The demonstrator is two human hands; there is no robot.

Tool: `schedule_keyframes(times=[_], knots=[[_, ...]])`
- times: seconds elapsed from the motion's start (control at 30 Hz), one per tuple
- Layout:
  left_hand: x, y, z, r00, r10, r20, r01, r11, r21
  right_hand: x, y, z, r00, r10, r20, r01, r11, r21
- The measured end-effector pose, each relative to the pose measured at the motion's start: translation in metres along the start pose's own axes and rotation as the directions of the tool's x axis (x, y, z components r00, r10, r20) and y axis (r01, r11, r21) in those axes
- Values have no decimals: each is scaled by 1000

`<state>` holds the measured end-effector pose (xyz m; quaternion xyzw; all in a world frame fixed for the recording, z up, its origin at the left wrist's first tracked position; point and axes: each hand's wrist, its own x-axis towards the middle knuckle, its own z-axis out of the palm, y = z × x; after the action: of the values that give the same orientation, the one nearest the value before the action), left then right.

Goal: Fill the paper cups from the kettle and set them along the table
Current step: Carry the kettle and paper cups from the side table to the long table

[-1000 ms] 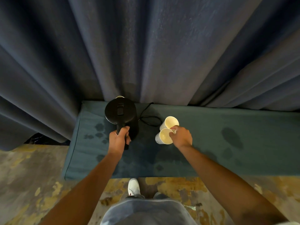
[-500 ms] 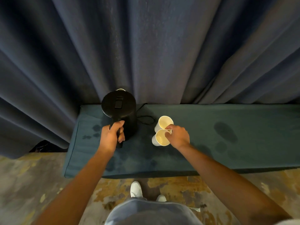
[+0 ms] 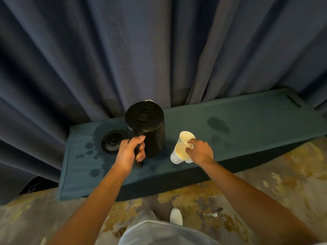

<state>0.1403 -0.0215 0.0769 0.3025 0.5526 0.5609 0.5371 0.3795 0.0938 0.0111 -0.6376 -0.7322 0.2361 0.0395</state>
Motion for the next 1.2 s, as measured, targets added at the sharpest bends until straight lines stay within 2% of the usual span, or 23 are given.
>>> schedule_keyframes(times=[0.2,0.43,0.63,0.73,0.9,1.03,1.2], knots=[[-17,-6,40,979,-35,200,17,996,92,-64,48,-9,978,183,-104,-180,983,41],[-57,-14,71,900,-83,428,13,986,165,-162,80,-10,902,383,-198,-359,922,145],[-94,-36,101,781,-162,604,41,977,209,-262,104,-4,792,559,-245,-514,827,226],[-118,-51,129,737,-202,645,53,968,243,-314,128,-7,721,644,-256,-594,764,251],[-162,-78,180,621,-275,734,118,959,259,-396,167,-13,580,773,-257,-696,634,337],[-198,-101,214,522,-300,798,121,953,279,-455,205,-6,493,832,-256,-738,555,383],[-251,-135,263,442,-334,832,133,942,308,-522,257,-3,434,863,-258,-746,505,433]])
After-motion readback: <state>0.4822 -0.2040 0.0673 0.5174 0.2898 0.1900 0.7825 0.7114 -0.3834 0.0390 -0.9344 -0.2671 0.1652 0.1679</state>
